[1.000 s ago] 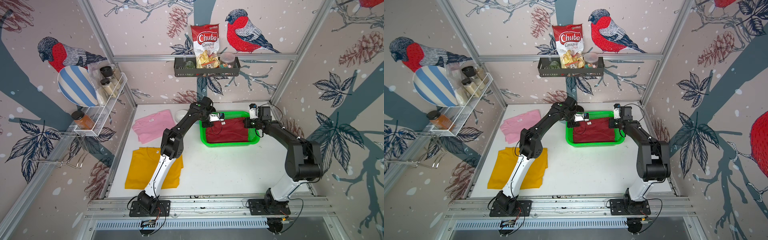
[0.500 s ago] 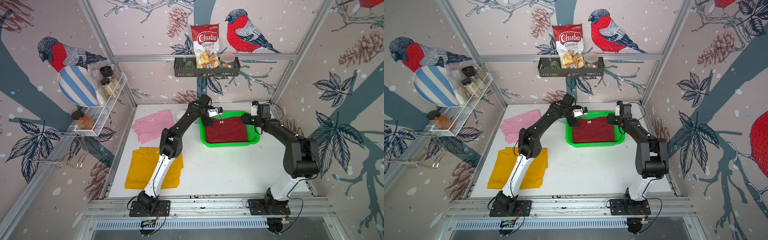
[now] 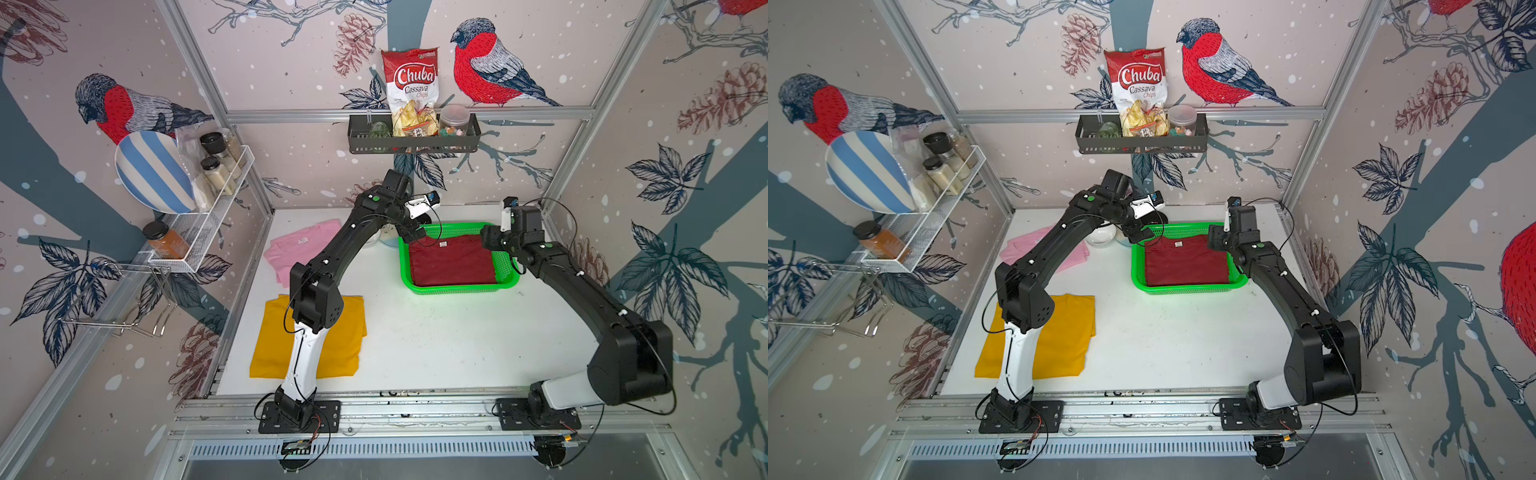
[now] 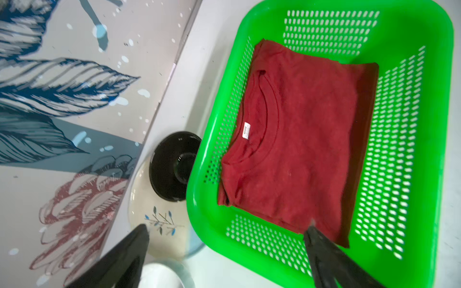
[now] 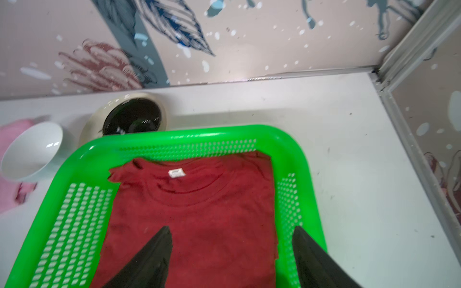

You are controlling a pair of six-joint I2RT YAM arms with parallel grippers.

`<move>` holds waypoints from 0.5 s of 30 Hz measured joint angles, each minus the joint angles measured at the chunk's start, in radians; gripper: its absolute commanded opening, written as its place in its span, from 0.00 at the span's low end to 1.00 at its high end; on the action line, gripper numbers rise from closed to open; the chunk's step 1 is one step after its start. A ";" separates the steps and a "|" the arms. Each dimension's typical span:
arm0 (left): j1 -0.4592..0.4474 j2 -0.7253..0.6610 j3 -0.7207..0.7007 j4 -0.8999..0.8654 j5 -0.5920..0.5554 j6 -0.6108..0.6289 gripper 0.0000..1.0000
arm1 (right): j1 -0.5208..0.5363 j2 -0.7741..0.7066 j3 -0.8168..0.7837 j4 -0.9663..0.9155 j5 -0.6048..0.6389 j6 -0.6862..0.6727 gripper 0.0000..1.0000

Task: Put the folded t-shirts into the basket
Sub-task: Place the T-shirt in the bin, then pick up the T-shirt from the center of the board.

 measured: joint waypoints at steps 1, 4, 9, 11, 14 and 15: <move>0.008 -0.028 -0.039 -0.009 0.003 -0.019 0.96 | 0.025 -0.007 -0.008 -0.019 0.002 0.000 0.75; 0.027 -0.116 -0.154 -0.012 -0.005 -0.065 0.96 | 0.095 -0.014 -0.013 -0.068 0.000 0.003 0.74; 0.035 -0.297 -0.360 -0.008 -0.028 -0.078 0.96 | 0.182 0.056 0.060 -0.162 -0.074 0.028 0.72; 0.061 -0.368 -0.431 -0.008 -0.031 -0.078 0.96 | 0.242 0.078 0.076 -0.179 -0.092 0.023 0.73; 0.120 -0.463 -0.527 -0.009 -0.024 -0.079 0.96 | 0.354 0.098 0.079 -0.179 -0.138 -0.044 0.74; 0.144 -0.497 -0.560 -0.010 -0.020 -0.078 0.96 | 0.382 0.104 0.077 -0.174 -0.159 -0.074 0.75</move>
